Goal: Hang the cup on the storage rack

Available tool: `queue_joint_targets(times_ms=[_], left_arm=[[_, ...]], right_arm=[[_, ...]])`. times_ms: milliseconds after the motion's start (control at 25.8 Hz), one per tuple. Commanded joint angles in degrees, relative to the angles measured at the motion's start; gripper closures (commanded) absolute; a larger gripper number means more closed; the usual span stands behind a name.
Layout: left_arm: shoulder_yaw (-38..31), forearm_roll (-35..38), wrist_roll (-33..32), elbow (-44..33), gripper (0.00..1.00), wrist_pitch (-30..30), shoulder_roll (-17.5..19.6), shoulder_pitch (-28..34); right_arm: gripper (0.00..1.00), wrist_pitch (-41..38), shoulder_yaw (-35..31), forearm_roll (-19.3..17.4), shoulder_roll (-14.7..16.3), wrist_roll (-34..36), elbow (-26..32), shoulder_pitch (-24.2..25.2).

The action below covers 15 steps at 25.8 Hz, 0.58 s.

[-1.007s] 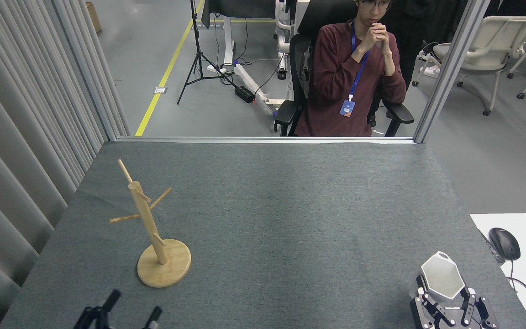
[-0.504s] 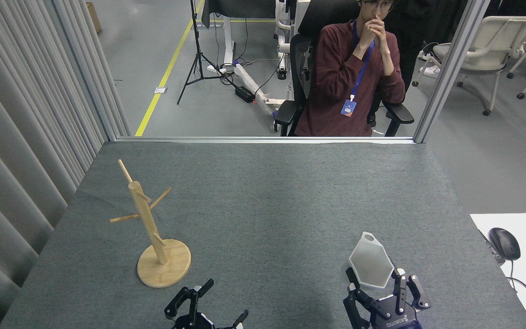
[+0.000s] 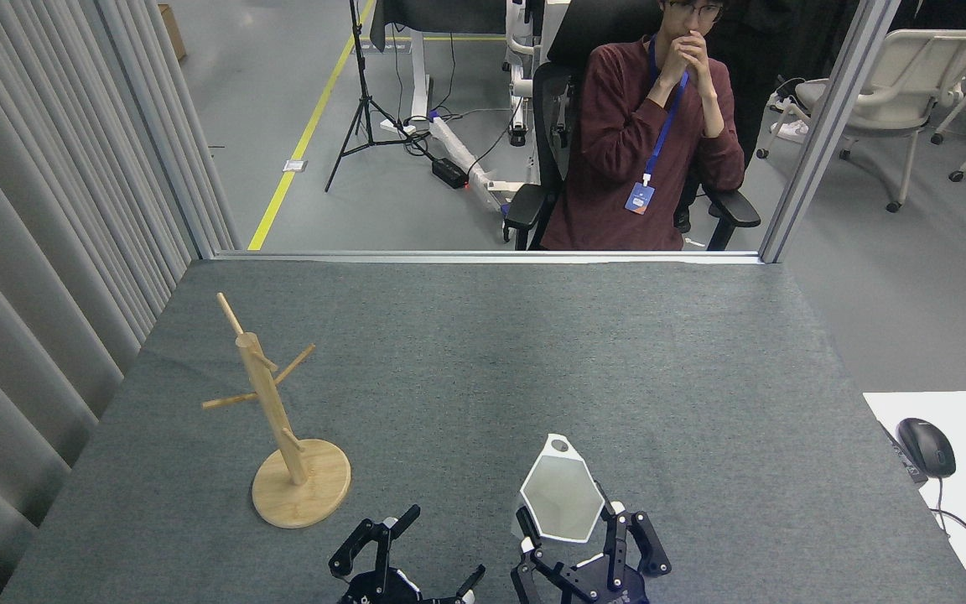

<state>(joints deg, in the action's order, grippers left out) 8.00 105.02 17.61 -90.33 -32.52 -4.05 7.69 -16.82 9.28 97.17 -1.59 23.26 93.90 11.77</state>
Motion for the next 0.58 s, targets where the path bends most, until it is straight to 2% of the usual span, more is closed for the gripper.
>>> queue_joint_targets(times_ms=[0,542], left_arm=[[0.87,0.01,0.15,-1.08,0.01,0.18,-0.17,-0.66],[7.64,0.10,0.06,-2.83,0.01,4.75,-0.17,-0.75]], right_arm=[[0.42,0.74,2.05,1.36,-0.87,0.03,-1.00,-0.26],[0.42,3.28,6.89,3.03,-1.14,0.03,-2.75,-1.05]])
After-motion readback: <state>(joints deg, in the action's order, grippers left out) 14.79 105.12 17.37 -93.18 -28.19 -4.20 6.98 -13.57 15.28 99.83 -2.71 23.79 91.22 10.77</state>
